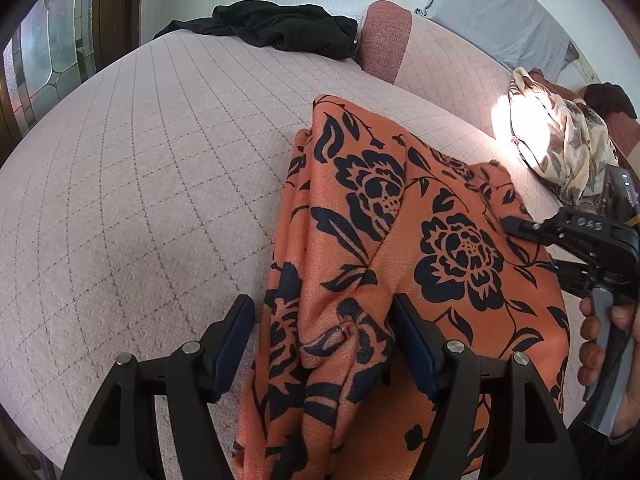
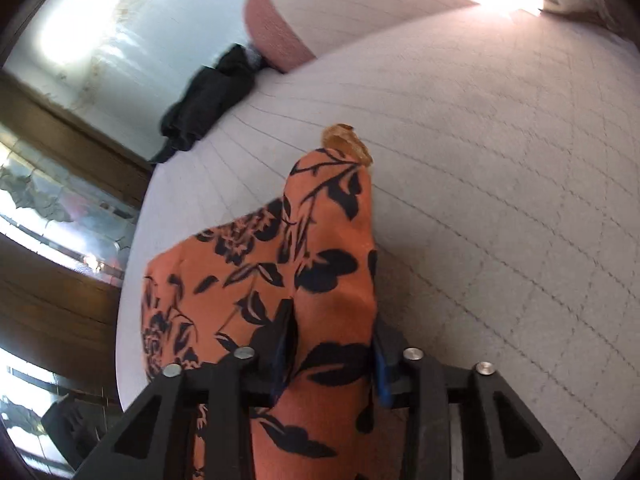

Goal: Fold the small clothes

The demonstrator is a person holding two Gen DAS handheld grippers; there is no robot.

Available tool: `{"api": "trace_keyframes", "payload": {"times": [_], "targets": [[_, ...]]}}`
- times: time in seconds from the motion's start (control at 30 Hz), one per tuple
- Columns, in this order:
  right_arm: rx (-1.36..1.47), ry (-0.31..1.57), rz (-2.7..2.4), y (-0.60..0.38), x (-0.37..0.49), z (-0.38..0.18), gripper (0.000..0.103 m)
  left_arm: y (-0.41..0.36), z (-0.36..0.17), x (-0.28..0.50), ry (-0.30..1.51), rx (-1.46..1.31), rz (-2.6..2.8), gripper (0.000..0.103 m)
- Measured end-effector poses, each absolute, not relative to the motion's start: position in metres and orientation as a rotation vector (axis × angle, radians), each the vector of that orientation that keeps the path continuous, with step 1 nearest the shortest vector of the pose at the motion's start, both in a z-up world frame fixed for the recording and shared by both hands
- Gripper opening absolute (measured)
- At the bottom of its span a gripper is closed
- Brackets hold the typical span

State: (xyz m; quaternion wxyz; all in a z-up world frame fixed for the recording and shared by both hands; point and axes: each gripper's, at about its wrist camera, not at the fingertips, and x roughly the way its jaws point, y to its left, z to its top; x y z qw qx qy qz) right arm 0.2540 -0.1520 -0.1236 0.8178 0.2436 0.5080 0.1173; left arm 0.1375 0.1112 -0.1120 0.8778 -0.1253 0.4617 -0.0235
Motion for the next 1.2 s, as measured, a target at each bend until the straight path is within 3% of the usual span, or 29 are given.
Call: {"api": "trace_keyframes", "payload": {"times": [0.03, 0.2, 0.27, 0.37, 0.43, 0.53, 0.6, 0.77, 0.87, 1.2], "targets": [[0.513, 1.058, 0.224, -0.151, 0.251, -0.116, 0.059, 0.113, -0.112, 0.137, 0.961, -0.275, -0.056, 0.072], [0.412, 0.867, 0.271, -0.131, 0.205, -0.062, 0.063, 0.132, -0.094, 0.119, 0.899, -0.382, -0.115, 0.065], [0.363, 0.866, 0.382, -0.110, 0.188, -0.056, 0.067, 0.136, -0.084, 0.109, 0.869, -0.373, -0.131, 0.065], [0.309, 0.969, 0.486, -0.083, 0.184, -0.081, 0.072, 0.136, -0.113, 0.111, 1.029, -0.324, -0.082, 0.052], [0.322, 1.064, 0.484, -0.079, 0.184, -0.114, 0.073, 0.144, -0.114, 0.111, 1.037, -0.398, -0.096, 0.053], [0.297, 1.033, 0.500, -0.083, 0.178, -0.108, 0.078, 0.148, -0.084, 0.109, 0.963, -0.424, -0.136, 0.051], [0.300, 1.039, 0.508, -0.083, 0.182, -0.109, 0.079, 0.152, -0.071, 0.119, 0.933, -0.429, -0.162, 0.058], [0.284, 1.010, 0.521, -0.078, 0.177, -0.111, 0.079, 0.160, -0.082, 0.204, 1.026, -0.473, -0.267, 0.057], [0.282, 1.000, 0.535, -0.086, 0.149, -0.101, 0.079, 0.161, -0.110, 0.255, 1.134, -0.504, -0.284, 0.022], [0.329, 0.991, 0.571, -0.097, 0.142, -0.104, 0.079, 0.160, -0.102, 0.276, 1.087, -0.437, -0.231, 0.024]]}}
